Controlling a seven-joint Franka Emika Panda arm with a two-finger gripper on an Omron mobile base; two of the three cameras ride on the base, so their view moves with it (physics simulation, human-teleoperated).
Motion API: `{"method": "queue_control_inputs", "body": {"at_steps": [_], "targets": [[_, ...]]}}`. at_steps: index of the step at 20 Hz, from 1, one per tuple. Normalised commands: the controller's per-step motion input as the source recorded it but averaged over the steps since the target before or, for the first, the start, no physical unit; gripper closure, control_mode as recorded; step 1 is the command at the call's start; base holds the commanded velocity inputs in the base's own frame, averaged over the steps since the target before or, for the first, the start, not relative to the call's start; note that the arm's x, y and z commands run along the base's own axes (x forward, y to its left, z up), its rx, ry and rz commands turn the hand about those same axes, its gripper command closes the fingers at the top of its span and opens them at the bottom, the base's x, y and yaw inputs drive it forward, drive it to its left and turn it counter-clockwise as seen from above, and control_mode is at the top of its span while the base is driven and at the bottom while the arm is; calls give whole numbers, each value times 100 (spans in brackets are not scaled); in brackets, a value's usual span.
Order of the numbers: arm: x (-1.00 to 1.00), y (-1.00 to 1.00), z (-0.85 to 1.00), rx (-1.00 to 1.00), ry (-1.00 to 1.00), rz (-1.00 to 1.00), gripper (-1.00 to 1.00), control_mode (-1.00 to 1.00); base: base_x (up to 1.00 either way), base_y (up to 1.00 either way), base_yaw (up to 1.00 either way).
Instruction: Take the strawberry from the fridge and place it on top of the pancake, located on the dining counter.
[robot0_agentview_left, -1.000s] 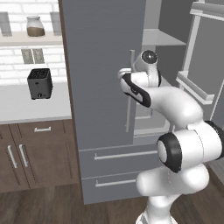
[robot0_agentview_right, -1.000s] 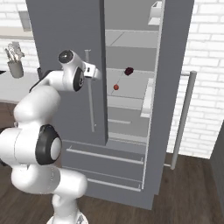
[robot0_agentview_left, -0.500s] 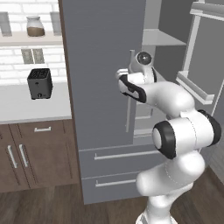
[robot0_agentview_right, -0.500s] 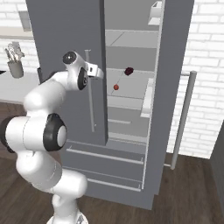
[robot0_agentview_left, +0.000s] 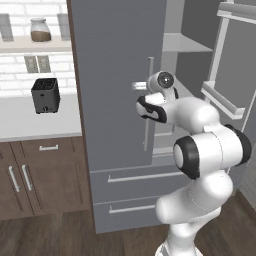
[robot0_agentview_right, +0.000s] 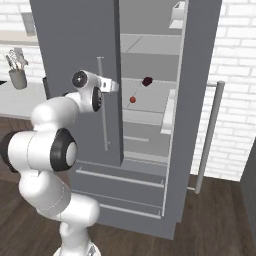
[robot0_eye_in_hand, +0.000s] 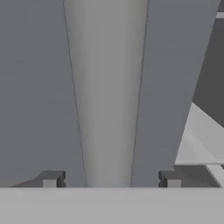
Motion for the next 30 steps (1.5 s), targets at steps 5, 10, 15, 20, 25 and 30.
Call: {"method": "queue_control_inputs", "body": {"at_steps": [5, 10, 15, 20, 25, 30], "targets": [[52, 45, -23, 0, -3, 0, 100, -100, 0, 0, 0], [-5, 100, -19, -1, 0, 7, 100, -100, 0, 0, 0], [-19, 100, -30, -5, 0, 12, 100, -100, 0, 0, 0], [-62, 100, -16, -2, -8, 12, 100, -100, 0, 0, 0], [-74, 100, -6, -4, -15, 11, 100, -100, 0, 0, 0], [-48, 100, 0, -2, -2, 3, 100, -100, 0, 0, 0]]}}
